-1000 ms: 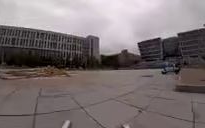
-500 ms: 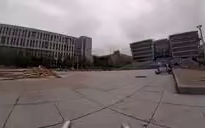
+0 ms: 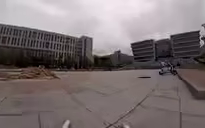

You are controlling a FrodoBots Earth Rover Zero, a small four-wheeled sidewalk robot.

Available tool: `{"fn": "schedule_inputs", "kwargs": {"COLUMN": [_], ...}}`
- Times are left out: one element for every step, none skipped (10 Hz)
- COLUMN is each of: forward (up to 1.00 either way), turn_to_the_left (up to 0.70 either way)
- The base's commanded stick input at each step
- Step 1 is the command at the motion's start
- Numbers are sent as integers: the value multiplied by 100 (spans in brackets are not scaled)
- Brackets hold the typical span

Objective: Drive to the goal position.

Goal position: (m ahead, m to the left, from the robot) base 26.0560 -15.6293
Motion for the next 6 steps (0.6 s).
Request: {"fn": "schedule_inputs", "kwargs": {"forward": [100, 100, 100, 100, 100, 100], "turn_to_the_left": [-35, -7, 0, -30, -39, -39]}}
